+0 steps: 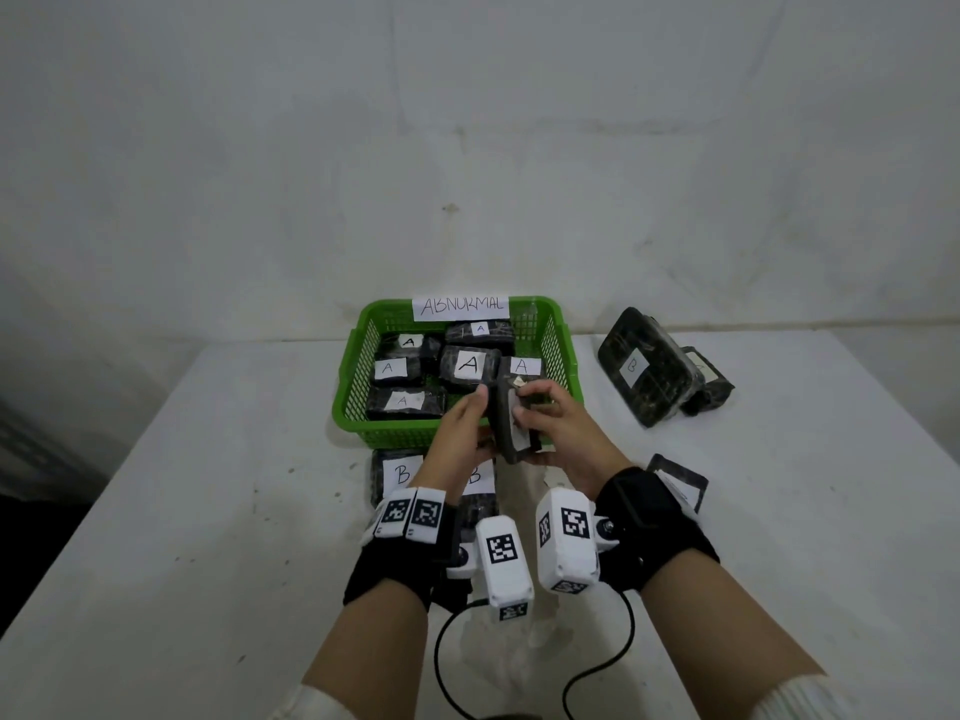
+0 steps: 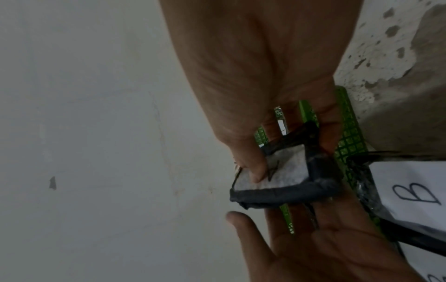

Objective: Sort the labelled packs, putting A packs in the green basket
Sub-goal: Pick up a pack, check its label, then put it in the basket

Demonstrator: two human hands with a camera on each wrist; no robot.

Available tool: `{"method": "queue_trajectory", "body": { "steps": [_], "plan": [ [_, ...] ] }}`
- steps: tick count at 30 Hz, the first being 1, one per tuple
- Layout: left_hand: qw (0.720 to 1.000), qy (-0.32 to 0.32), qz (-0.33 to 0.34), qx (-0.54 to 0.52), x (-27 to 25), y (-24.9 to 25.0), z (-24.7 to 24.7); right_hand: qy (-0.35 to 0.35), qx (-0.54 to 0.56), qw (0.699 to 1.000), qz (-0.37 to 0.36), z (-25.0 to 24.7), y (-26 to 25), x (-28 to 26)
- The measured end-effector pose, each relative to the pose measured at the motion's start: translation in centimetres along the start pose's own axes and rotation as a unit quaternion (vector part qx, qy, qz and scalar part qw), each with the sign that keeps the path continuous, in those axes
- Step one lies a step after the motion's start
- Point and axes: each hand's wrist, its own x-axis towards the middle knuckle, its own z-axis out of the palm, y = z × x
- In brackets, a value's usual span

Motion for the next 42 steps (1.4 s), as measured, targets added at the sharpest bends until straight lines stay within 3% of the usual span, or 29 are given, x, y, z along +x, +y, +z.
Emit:
{"method": "queue_trajectory", "body": {
  "steps": [4, 9, 17, 24, 28, 33, 37, 42],
  "plan": [
    [1.000, -0.016, 0.000, 0.008, -0.1, -0.1, 0.1, 0.044, -0.016, 0.999, 0.014, 0.4, 0.4, 0.0],
    [0.997, -0.027, 0.030, 0.063, -0.1, 0.2, -0.1, 0.011, -0.045, 0.998, 0.047, 0.5, 0.1, -0.2],
    [0.997, -0.045, 0.027, 0.059, -0.4, 0.0, -0.3, 0.054, -0.102, 0.993, 0.012, 0.7, 0.2, 0.0],
    [0.999, 0.002, 0.039, 0.033, 0.1, 0.2, -0.6, 0.022, -0.010, 1.000, 0.010, 0.7, 0.1, -0.2],
    [0.999, -0.018, 0.031, 0.031, -0.1, 0.2, -0.5, 0.058, 0.016, 0.998, -0.001, 0.4, 0.1, 0.1],
    [0.998, -0.003, 0.047, 0.042, -0.1, 0.1, -0.7, 0.004, -0.012, 1.000, 0.006, 0.3, 0.4, 0.0],
    [0.997, 0.021, 0.057, 0.039, 0.0, -0.3, -0.9, 0.015, -0.039, 0.999, 0.009, 0.6, 0.5, 0.1],
    [0.997, 0.061, 0.054, -0.005, 0.5, -0.5, -1.2, -0.022, -0.002, 1.000, 0.010, 0.9, 0.1, -0.4]
  ]
}}
